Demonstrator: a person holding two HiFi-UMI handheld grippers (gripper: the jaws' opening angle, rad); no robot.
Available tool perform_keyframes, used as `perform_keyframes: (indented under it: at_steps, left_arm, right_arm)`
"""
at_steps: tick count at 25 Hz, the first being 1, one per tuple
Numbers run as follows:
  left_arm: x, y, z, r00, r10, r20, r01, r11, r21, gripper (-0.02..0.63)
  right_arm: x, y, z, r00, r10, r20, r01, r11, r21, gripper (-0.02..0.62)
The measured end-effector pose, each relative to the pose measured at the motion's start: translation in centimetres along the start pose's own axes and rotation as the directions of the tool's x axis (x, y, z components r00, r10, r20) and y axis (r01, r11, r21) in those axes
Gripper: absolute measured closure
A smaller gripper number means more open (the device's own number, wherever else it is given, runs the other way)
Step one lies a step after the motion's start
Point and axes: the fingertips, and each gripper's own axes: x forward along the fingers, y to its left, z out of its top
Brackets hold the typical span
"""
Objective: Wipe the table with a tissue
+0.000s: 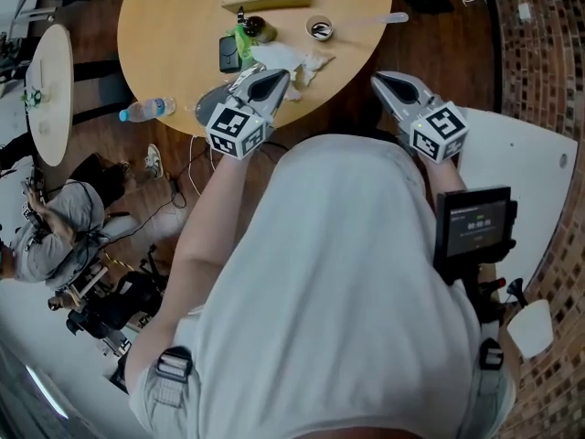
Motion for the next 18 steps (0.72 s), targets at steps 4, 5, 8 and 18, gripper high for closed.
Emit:
perform_keyframes:
  at_steps: [4,5,8,18]
  left_arm:
    - [-0.9,2.7,0.3,0.999,0.032,-0.027,-0.031,0.999,0.015,0.601]
    - [-0.8,3.1,0.4,0.999,0.027,-0.046,-0.025,0.999,0.028,0.601]
    - [0.1,3.9,0.3,0.991,0.0,-0.134,0.014,0.994,0.107,0.578]
    - [3.5,7.2,-4.0,0.902,-0.009,-0.431,0.136,0.954,0.267,0.443]
  right_arm:
    - [0.7,0.1,0.3,1.0,0.023,-0.011,-0.023,1.0,-0.007,0.589]
    - [0.9,0.2,0.3,1.0,0.027,-0.015,-0.027,1.0,-0.008,0.589]
    - [0.9,0.4,0.0,0.999,0.032,-0.027,-0.032,0.999,-0.008,0.589]
    - [-0.2,-0.7,-0.8,1.0,-0.012,-0.018,0.013,1.0,0.026,0.588]
